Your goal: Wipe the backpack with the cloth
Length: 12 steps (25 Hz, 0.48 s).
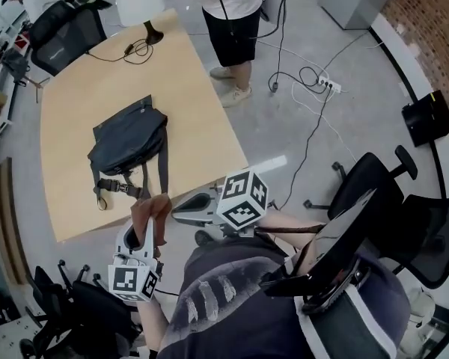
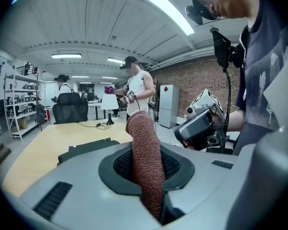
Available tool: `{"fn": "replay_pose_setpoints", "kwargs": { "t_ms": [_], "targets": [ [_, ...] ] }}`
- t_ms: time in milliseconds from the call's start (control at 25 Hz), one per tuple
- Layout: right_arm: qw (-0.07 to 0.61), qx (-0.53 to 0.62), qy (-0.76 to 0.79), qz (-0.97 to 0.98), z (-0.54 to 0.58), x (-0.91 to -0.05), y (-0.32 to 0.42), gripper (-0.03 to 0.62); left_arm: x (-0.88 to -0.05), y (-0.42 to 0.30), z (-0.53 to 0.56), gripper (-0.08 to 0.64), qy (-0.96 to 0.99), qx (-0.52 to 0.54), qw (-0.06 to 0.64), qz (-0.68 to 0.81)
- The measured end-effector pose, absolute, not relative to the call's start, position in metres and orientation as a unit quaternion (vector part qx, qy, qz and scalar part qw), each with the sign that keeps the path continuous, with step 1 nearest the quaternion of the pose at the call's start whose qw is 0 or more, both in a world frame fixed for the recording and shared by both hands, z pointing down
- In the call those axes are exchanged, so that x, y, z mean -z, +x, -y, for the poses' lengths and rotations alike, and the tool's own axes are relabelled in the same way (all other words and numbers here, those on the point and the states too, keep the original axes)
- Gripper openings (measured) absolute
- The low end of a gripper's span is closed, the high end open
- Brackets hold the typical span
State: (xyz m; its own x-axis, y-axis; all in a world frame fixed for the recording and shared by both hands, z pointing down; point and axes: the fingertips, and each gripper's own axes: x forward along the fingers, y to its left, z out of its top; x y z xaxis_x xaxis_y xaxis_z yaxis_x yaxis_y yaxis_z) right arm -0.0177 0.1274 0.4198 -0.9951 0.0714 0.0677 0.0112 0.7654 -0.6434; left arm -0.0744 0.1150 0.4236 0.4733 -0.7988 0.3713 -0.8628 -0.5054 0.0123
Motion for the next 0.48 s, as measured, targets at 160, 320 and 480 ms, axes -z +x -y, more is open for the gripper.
{"fn": "replay_pose_setpoints", "kwargs": {
  "t_ms": [160,320,480],
  "targets": [
    [0.039,-0.341,-0.026,0.939,-0.152,-0.416,-0.02,0.003,-0.418,-0.065,-0.138,0.058,0.86,-0.163,0.078,0.478],
    [0.045,-0.336,-0.029,0.94,-0.196,-0.413,-0.038,0.003,-0.415,-0.07,-0.184,0.058,0.866,-0.155,0.076,0.47],
    [0.049,-0.329,-0.038,0.942,-0.253,-0.409,-0.069,0.003,-0.414,-0.086,-0.247,0.058,0.871,-0.143,0.078,0.463]
  ]
}}
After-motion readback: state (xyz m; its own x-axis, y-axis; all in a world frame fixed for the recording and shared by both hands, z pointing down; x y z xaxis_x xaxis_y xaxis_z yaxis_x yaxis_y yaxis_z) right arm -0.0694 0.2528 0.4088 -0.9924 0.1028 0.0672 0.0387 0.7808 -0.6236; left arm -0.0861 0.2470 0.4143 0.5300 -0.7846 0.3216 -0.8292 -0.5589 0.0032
